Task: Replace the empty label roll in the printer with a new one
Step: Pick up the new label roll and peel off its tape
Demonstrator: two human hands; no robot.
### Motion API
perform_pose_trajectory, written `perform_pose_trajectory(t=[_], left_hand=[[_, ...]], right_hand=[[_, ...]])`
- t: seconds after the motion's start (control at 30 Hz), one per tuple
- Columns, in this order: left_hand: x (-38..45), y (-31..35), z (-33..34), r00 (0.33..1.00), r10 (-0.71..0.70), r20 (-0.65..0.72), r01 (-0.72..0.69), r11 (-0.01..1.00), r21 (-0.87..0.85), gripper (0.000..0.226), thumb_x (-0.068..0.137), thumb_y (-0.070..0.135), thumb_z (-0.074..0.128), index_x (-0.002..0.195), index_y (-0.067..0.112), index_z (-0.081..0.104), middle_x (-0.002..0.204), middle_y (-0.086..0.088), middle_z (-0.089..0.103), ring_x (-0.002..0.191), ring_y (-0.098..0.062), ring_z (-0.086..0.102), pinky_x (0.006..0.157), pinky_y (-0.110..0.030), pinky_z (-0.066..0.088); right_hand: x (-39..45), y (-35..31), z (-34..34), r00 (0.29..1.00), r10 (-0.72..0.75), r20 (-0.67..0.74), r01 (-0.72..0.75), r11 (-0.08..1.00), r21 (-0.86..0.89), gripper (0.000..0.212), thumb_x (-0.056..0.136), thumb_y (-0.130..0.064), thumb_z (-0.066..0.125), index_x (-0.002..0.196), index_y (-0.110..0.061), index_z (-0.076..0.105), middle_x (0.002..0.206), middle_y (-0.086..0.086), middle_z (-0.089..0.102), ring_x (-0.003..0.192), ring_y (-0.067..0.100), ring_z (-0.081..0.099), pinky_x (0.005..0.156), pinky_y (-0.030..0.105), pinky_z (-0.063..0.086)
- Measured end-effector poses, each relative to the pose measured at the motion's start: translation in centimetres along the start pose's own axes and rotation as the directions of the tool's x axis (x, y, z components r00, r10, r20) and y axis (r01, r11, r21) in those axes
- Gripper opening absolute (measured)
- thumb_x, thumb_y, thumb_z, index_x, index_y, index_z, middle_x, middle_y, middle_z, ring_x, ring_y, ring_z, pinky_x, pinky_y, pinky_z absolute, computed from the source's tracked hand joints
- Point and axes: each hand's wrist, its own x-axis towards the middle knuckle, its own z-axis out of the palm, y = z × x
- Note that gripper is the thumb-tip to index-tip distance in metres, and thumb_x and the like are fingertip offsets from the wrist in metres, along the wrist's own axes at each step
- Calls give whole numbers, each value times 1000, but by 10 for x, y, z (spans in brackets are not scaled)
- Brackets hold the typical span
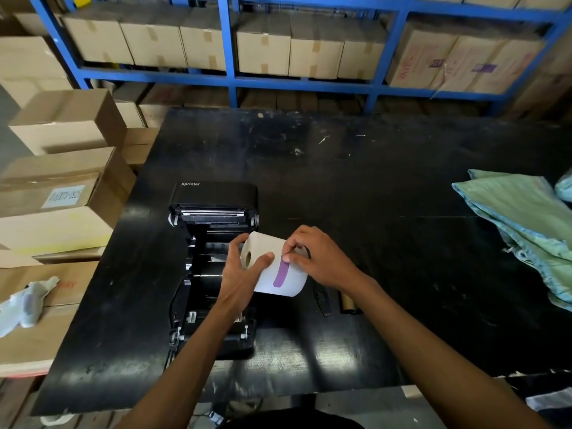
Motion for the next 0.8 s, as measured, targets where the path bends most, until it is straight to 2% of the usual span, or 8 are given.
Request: perform_pose_trajectory(t=[0.07, 0.17, 0.3, 0.43, 0.53, 0.63, 0.73, 0.8], left_hand=[[-1, -2, 0, 1000, -10, 2, 10, 1000, 0, 69, 70, 50, 69, 132, 33, 41, 115, 4, 58, 97, -19, 66, 64, -22, 56], [-1, -5, 0, 999, -32, -5, 32, 999, -4, 77, 64, 58, 69, 132, 34, 41, 117, 1, 58, 100, -22, 66, 70, -30, 59], [0, -7, 1, 999, -36, -1, 36, 999, 16, 73, 67, 55, 70, 131, 35, 41, 120, -1, 58, 104, -24, 65, 82, -40, 60], [3, -7, 2, 999, -41, -4, 41, 999, 19, 67, 73, 47, 69, 132, 33, 41, 117, 2, 59, 104, -23, 64, 86, -43, 59], [5, -6, 3, 998, -57, 3, 57, 998, 21, 67, 73, 49, 68, 132, 33, 41, 119, -1, 59, 103, -24, 65, 82, -42, 60], [6, -9, 4, 994, -113, 5, 113, 994, 0, 69, 69, 54, 69, 130, 35, 41, 118, -8, 63, 102, -29, 67, 82, -46, 61], [6, -14, 5, 989, -148, -18, 148, 988, -37, 68, 67, 58, 69, 126, 36, 42, 116, -11, 65, 98, -29, 69, 73, -41, 61], [7, -16, 4, 985, -166, -35, 165, 985, -49, 70, 66, 59, 69, 126, 36, 41, 115, -11, 66, 98, -29, 70, 74, -42, 61]], right_hand=[[-2, 2, 1, 1000, 1, -15, -1, 1000, -5, 9, 87, -31, 68, 95, -28, 65, 99, -16, 61, 96, 6, 54, 86, 41, 51], [-8, 4, 2, 998, -23, -61, 23, 1000, 7, 24, 83, -34, 75, 105, -26, 75, 102, -9, 68, 95, 11, 61, 83, 40, 53], [-12, 6, 4, 992, -29, -125, 33, 999, 33, 15, 81, -28, 78, 95, -22, 81, 93, -4, 71, 88, 15, 62, 76, 44, 52], [-10, 5, 3, 992, -56, -111, 58, 998, 13, 7, 84, -24, 72, 88, -21, 78, 91, -7, 70, 87, 12, 59, 78, 39, 51], [-8, 6, 1, 990, -98, -97, 90, 993, -79, 11, 88, -27, 65, 91, -21, 73, 93, -8, 69, 86, 9, 57, 77, 32, 49], [-9, 8, 1, 985, -156, -76, 144, 979, -145, 11, 90, -27, 61, 92, -20, 69, 93, -10, 69, 84, 7, 56, 80, 30, 45], [-12, 12, 1, 986, -162, -28, 162, 987, -13, 5, 89, -22, 61, 91, -18, 65, 88, -19, 61, 84, 3, 55, 78, 19, 44], [-15, 15, 1, 988, -149, -50, 153, 983, 104, 3, 85, -16, 66, 87, -15, 68, 83, -20, 62, 79, 1, 58, 71, 13, 46]])
